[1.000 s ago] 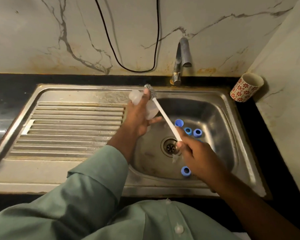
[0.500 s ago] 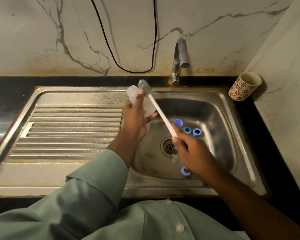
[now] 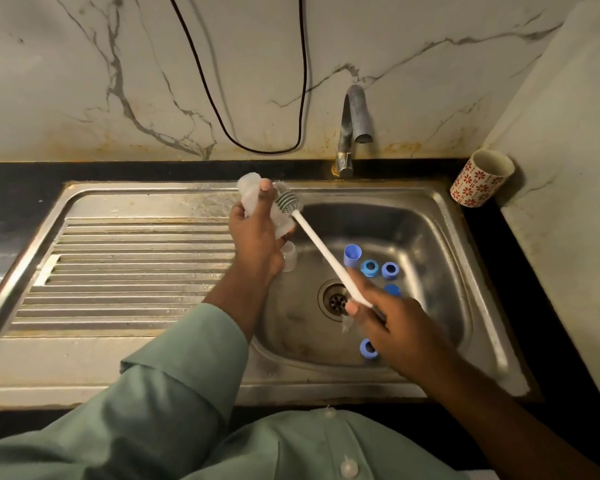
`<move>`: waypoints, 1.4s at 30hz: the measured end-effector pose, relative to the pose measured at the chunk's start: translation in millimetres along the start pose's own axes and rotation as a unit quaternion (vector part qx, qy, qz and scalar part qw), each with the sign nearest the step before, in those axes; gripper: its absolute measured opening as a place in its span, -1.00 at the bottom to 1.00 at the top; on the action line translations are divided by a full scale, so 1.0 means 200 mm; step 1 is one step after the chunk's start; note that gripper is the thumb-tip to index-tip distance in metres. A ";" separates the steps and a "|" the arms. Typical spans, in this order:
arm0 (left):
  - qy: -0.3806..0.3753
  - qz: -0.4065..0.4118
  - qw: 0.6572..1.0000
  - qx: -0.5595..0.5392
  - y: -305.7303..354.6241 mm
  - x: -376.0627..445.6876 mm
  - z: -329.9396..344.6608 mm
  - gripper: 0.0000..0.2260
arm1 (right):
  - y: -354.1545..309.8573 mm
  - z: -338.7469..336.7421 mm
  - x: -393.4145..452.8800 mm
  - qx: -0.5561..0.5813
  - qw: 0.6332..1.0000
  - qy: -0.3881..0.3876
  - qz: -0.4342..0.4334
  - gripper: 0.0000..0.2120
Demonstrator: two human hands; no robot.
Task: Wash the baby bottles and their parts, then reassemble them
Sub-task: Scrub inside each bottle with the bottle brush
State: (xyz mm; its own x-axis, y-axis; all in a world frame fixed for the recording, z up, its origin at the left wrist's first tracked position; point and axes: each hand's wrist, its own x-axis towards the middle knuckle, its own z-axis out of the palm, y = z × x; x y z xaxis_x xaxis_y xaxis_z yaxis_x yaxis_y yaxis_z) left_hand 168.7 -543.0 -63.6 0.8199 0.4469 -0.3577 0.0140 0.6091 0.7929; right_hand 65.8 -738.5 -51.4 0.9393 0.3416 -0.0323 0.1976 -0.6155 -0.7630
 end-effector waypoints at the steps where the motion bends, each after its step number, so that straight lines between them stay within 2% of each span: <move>1: -0.004 0.001 1.000 0.017 -0.01 -0.01 0.00 -0.43 | 0.01 0.00 0.01 0.002 1.000 0.005 0.006 -0.51; 4: -0.013 -0.037 0.999 0.032 -0.06 -0.04 0.00 -0.51 | 0.03 0.01 0.07 -0.011 0.999 0.013 0.046 -0.51; 7: 0.014 -0.028 0.999 -0.009 -0.03 0.00 -0.03 -0.61 | 0.04 -0.02 -0.04 -0.050 0.999 -0.005 0.020 -0.53; 9: 0.021 -0.021 1.000 0.009 -0.04 -0.01 -0.04 -0.59 | 0.02 -0.02 -0.10 -0.047 0.998 -0.033 0.018 -0.55; 13: 0.009 -0.037 0.999 0.030 -0.09 -0.07 -0.06 -0.52 | -0.04 0.06 0.02 -0.040 0.998 -0.025 0.043 -0.55; 17: 0.047 0.019 0.999 0.016 0.02 -0.04 -0.17 -0.52 | -0.07 0.04 -0.10 -0.083 0.996 -0.043 0.013 -0.55; 19: 0.025 0.033 0.997 0.064 0.00 -0.07 -0.18 -0.56 | -0.10 0.07 -0.06 -0.066 0.997 -0.035 0.016 -0.56; 21: -0.012 0.011 0.995 0.093 -0.02 -0.11 -0.18 -0.58 | -0.14 0.11 0.03 -0.049 0.997 -0.015 0.054 -0.56; 25: 0.005 0.015 1.000 0.026 0.11 -0.03 -0.21 -0.61 | -0.18 0.14 -0.03 -0.070 0.997 -0.006 0.029 -0.56; 27: -0.008 0.016 0.999 0.043 0.15 0.00 -0.24 -0.63 | -0.22 0.17 -0.09 -0.053 0.998 -0.014 0.044 -0.55; 29: -0.041 -0.012 0.997 0.067 0.14 -0.03 -0.24 -0.59 | -0.24 0.23 -0.02 -0.040 0.997 0.019 0.067 -0.56; 34: 0.026 -0.054 0.998 -0.028 0.18 0.03 -0.28 -0.56 | -0.28 0.27 -0.07 -0.093 0.993 0.000 0.073 -0.56; 36: -0.003 -0.075 0.997 0.001 0.16 0.01 -0.28 -0.56 | -0.30 0.28 -0.11 -0.031 0.993 -0.007 0.116 -0.60; 38: -0.051 -0.103 0.992 0.061 0.08 -0.05 -0.28 -0.57 | -0.29 0.30 -0.03 0.056 0.983 0.030 0.171 -0.64; 40: -0.055 -0.111 0.991 0.060 0.07 -0.05 -0.27 -0.60 | -0.31 0.30 0.03 0.055 0.984 0.039 0.167 -0.61; 42: -0.025 -0.098 0.995 0.010 0.11 0.01 -0.27 -0.62 | -0.31 0.28 -0.02 0.015 0.991 0.024 0.133 -0.58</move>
State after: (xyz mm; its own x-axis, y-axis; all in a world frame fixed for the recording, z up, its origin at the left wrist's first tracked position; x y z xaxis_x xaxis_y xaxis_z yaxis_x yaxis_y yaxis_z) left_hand 138.8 -493.2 -73.6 0.8281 0.2869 -0.4816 0.1870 0.6686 0.7198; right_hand 33.7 -662.8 -40.0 0.9693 0.1354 -0.2054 -0.0671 -0.6578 -0.7502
